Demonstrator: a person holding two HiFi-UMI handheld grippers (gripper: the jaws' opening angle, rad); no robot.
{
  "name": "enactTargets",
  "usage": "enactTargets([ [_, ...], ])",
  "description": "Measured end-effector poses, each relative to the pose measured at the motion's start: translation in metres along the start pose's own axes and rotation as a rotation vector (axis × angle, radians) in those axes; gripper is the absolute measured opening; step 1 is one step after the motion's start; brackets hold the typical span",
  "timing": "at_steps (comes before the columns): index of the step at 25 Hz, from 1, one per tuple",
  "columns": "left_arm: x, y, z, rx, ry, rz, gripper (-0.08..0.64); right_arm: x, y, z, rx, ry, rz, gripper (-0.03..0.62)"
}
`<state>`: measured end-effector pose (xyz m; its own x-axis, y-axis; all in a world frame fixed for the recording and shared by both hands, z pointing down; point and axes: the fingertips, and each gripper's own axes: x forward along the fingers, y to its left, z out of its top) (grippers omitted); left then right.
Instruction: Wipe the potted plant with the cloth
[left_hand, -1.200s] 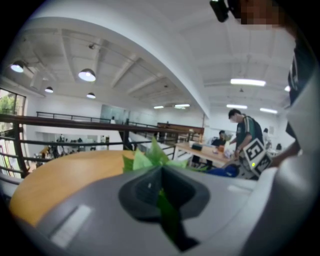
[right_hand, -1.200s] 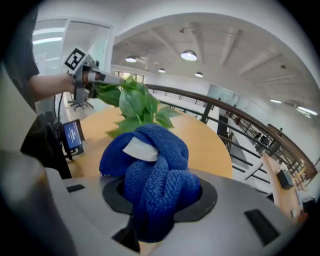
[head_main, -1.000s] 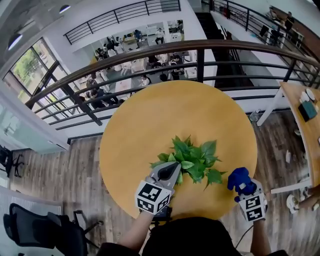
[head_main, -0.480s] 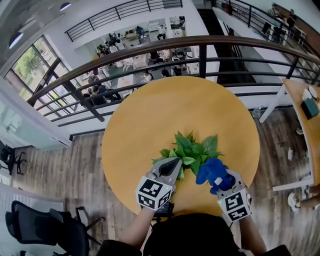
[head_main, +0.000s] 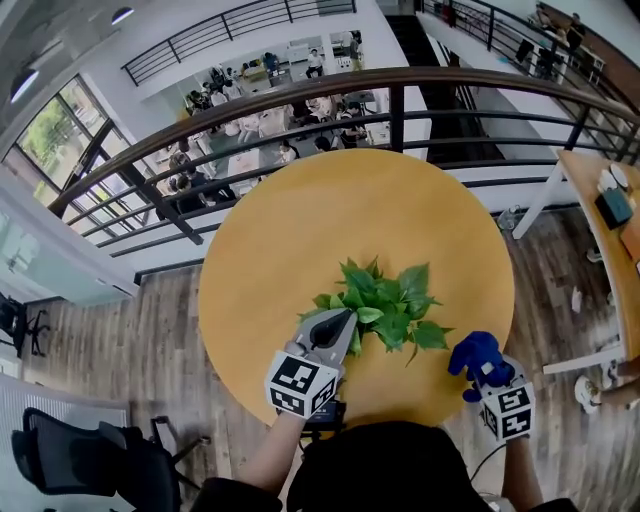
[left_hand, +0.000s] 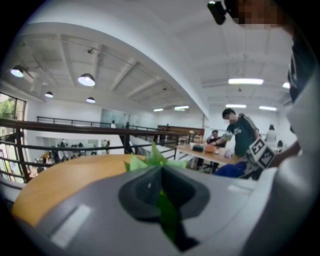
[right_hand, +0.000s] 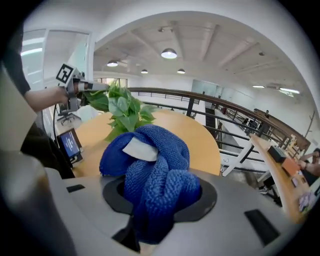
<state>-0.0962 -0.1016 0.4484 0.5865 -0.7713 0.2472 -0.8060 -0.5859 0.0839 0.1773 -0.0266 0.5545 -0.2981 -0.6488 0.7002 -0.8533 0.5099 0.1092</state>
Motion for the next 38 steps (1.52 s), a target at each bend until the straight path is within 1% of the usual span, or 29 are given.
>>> enactTargets([
  [3, -0.006, -0.001, 0.006, 0.016, -0.018, 0.008, 0.005, -0.009, 0.008, 0.023, 0.068, -0.116, 0.044, 0.158],
  [4, -0.009, -0.002, 0.007, 0.02, -0.024, 0.01, 0.016, -0.012, 0.011, 0.03, 0.089, -0.148, 0.061, 0.158],
  [9, -0.023, -0.008, 0.014, 0.03, -0.061, 0.014, 0.127, -0.033, 0.023, 0.05, 0.194, -0.259, 0.136, 0.158],
  [11, -0.028, -0.01, 0.016, 0.034, -0.079, 0.017, 0.162, -0.041, 0.022, 0.055, 0.237, -0.298, 0.141, 0.158],
  [14, -0.039, -0.011, 0.02, 0.029, -0.113, 0.03, 0.215, -0.054, 0.019, 0.062, 0.304, -0.354, 0.126, 0.158],
  [17, -0.056, -0.011, 0.029, 0.03, -0.159, 0.064, 0.255, -0.064, 0.019, 0.07, 0.287, -0.367, 0.103, 0.158],
  [19, -0.076, -0.013, 0.036, 0.033, -0.198, 0.101, 0.256, -0.07, 0.024, 0.074, 0.256, -0.365, 0.1, 0.158],
  [22, -0.112, -0.018, 0.048, 0.026, -0.273, 0.182, 0.256, -0.08, 0.031, 0.082, 0.187, -0.385, 0.126, 0.158],
  [23, -0.124, -0.022, 0.051, 0.024, -0.292, 0.208, 0.255, -0.084, 0.034, 0.083, 0.162, -0.394, 0.138, 0.158],
  [25, -0.143, -0.035, 0.055, 0.03, -0.317, 0.256, 0.211, -0.094, 0.038, 0.083, 0.121, -0.409, 0.165, 0.158],
  [26, -0.15, -0.042, 0.056, 0.032, -0.325, 0.283, 0.149, -0.1, 0.041, 0.084, 0.104, -0.415, 0.18, 0.158],
  [27, -0.156, -0.05, 0.057, 0.031, -0.328, 0.315, 0.07, -0.106, 0.043, 0.085, 0.087, -0.422, 0.196, 0.158],
  [28, -0.162, -0.058, 0.056, 0.027, -0.324, 0.346, 0.014, -0.112, 0.045, 0.086, 0.069, -0.432, 0.21, 0.158],
  [29, -0.166, -0.067, 0.055, 0.022, -0.314, 0.372, 0.0, -0.12, 0.048, 0.085, 0.049, -0.442, 0.22, 0.158],
  [32, -0.175, -0.106, 0.046, 0.025, -0.269, 0.412, 0.0, -0.146, 0.055, 0.077, 0.002, -0.469, 0.229, 0.158],
  [35, -0.182, -0.143, 0.037, 0.041, -0.237, 0.428, 0.0, -0.166, 0.057, 0.062, -0.017, -0.485, 0.229, 0.158],
  [38, -0.188, -0.168, 0.029, 0.036, -0.225, 0.434, 0.0, -0.178, 0.056, 0.045, -0.007, -0.491, 0.25, 0.158],
])
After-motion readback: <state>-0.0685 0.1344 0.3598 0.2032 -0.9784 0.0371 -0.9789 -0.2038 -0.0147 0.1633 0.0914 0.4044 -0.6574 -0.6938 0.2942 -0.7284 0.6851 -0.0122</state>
